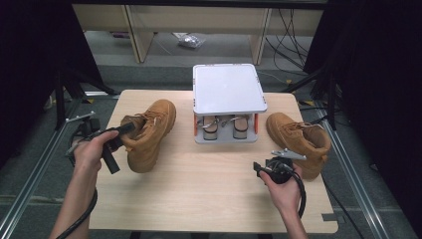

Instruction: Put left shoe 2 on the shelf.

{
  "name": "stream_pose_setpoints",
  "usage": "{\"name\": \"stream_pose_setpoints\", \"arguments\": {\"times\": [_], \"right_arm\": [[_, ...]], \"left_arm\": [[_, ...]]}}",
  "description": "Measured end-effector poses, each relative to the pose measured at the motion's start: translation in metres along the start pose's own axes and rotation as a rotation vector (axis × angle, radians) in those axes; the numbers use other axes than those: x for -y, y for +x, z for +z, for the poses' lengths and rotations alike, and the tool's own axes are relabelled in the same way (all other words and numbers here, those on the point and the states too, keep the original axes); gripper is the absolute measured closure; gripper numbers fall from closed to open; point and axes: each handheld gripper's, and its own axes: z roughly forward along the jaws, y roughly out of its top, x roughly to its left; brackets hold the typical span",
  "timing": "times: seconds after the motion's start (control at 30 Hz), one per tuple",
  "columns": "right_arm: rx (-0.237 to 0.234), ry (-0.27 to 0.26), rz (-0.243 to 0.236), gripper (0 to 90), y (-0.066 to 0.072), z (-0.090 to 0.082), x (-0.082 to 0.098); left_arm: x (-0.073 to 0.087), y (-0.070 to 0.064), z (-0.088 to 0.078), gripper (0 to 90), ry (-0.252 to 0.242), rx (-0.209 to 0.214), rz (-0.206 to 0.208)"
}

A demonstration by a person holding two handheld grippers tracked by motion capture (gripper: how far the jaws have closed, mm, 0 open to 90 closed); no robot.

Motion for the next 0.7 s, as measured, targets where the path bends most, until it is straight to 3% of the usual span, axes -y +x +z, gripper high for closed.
{"name": "stream_pose_setpoints", "arguments": {"times": [0.03, 0.07, 0.1, 0.13, 0.67, 0.7], "right_arm": [[-0.005, -0.001, 0.003, 48.7, 0.000, 0.000, 0.000], [-0.011, 0.002, 0.052, 48.7, 0.004, -0.001, 0.001], [-0.012, -0.008, 0.004, 48.7, 0.000, 0.000, 0.000], [-0.001, 0.002, 0.000, 48.7, 0.000, 0.000, 0.000], [-0.003, 0.011, 0.001, 48.7, 0.002, 0.002, 0.002], [-0.005, 0.011, 0.000, 48.7, 0.002, 0.002, 0.002]], "left_arm": [[0.000, -0.001, 0.001, 80.2, 0.001, 0.004, -0.004], [0.000, -0.001, 0.001, 80.2, 0.005, 0.002, 0.001], [-0.001, -0.001, 0.002, 80.2, 0.006, 0.011, 0.004], [-0.001, -0.002, 0.002, 80.2, 0.009, 0.007, 0.001], [-0.014, -0.013, 0.002, 80.3, -0.022, 0.026, 0.011], [-0.016, -0.013, 0.002, 80.3, -0.026, 0.021, 0.033]]}}
